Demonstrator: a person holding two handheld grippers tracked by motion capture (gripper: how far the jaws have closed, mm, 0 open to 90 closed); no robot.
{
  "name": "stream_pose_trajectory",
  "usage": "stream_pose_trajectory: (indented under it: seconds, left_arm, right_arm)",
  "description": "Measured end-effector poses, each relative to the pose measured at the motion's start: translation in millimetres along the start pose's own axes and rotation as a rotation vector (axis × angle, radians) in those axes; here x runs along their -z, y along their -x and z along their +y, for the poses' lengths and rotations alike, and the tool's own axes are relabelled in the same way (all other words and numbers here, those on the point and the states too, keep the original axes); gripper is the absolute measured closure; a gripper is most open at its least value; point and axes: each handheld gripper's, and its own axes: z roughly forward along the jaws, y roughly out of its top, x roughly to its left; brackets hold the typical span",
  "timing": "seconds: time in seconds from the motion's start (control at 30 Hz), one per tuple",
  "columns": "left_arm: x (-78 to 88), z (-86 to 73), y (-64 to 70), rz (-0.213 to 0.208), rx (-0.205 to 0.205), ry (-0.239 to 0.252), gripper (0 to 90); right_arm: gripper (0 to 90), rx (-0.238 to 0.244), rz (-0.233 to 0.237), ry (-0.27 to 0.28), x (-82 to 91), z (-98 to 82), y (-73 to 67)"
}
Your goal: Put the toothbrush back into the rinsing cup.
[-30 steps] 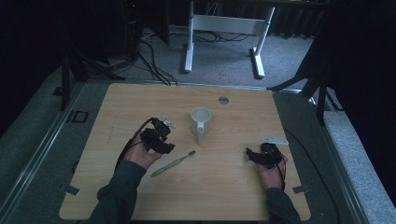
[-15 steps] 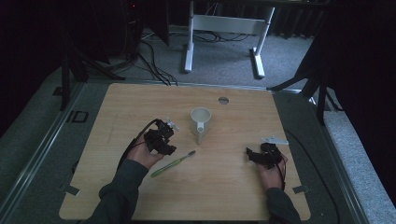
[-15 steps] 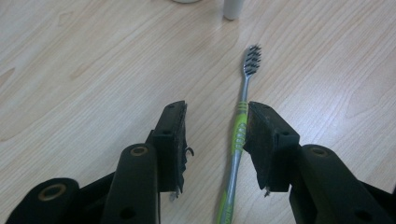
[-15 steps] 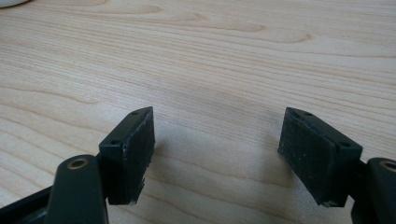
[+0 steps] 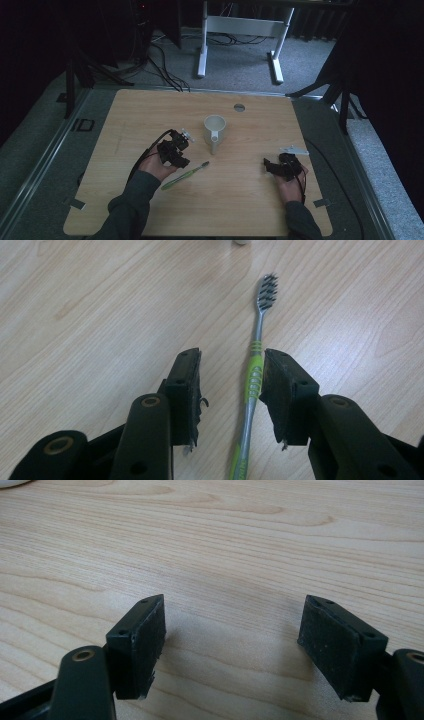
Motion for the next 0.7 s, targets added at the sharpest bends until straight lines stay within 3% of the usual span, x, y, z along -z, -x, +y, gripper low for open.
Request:
stream_pose_trajectory:
  seconds: [0.7]
  left_arm:
    - [-8.5, 3.2, 0.5, -0.015, -0.032, -0.056, 61.1]
  right_arm:
    - [26.3, 0.003, 0.001, 0.000, -0.2, 0.2, -0.1]
